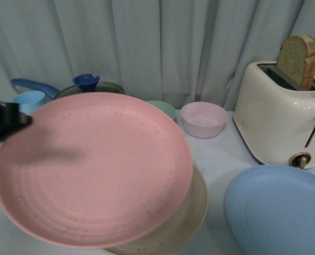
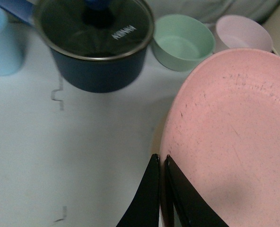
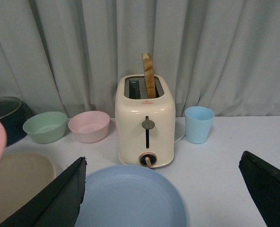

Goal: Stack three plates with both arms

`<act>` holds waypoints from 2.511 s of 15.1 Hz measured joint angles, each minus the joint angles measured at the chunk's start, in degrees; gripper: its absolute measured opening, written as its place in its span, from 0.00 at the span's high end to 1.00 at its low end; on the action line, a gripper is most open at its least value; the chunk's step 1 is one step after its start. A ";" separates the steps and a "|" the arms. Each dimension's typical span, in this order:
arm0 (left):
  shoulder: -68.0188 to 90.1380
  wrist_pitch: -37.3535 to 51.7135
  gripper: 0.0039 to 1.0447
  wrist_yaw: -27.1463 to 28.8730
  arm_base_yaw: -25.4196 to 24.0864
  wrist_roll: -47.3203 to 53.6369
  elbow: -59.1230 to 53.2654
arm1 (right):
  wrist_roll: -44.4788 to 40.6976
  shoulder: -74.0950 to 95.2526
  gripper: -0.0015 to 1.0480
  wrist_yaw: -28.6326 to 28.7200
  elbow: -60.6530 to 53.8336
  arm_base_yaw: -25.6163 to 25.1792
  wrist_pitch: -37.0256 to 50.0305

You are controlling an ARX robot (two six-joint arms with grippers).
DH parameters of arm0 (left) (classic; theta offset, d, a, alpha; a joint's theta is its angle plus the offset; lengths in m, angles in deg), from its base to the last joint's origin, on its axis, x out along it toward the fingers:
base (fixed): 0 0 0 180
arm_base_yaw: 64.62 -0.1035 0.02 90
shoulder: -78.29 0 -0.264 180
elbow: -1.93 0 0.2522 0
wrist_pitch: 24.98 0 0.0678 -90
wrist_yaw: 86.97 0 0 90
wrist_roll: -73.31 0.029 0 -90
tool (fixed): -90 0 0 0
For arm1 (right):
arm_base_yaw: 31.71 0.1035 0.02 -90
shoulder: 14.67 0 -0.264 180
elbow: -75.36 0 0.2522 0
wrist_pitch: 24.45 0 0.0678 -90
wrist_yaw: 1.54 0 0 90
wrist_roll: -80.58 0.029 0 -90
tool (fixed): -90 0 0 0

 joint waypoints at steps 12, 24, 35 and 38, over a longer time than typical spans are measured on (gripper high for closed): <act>21.66 9.66 0.98 9.18 10.25 -6.05 7.37 | 0.00 0.00 0.06 0.00 0.00 0.00 0.00; 24.90 11.28 0.98 9.70 7.78 -6.82 6.45 | 0.00 0.00 0.06 0.00 0.00 0.00 0.00; 6.88 29.38 0.18 12.07 1.40 -7.91 0.33 | 0.00 0.00 0.06 0.02 0.00 0.02 0.02; -5.77 44.37 0.79 14.32 -0.59 0.79 -18.47 | 0.00 0.00 0.06 -0.02 0.00 0.00 -0.02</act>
